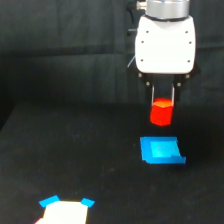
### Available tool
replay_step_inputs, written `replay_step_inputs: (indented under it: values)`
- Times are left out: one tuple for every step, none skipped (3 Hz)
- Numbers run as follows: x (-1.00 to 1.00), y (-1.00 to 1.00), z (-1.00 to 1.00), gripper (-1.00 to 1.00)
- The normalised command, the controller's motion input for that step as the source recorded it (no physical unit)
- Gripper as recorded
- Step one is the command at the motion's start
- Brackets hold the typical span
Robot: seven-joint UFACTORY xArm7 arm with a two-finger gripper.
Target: Pick up the red object from the table
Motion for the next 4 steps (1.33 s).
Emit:
replay_step_inputs:
  values:
    - [-0.35, -0.79, 0.24, -0.73]
    - [0.24, -0.35, -0.71, -0.78]
    - [-0.06, 0.3, -0.61, -1.0]
    - [0.22, 0.03, -0.1, -0.95]
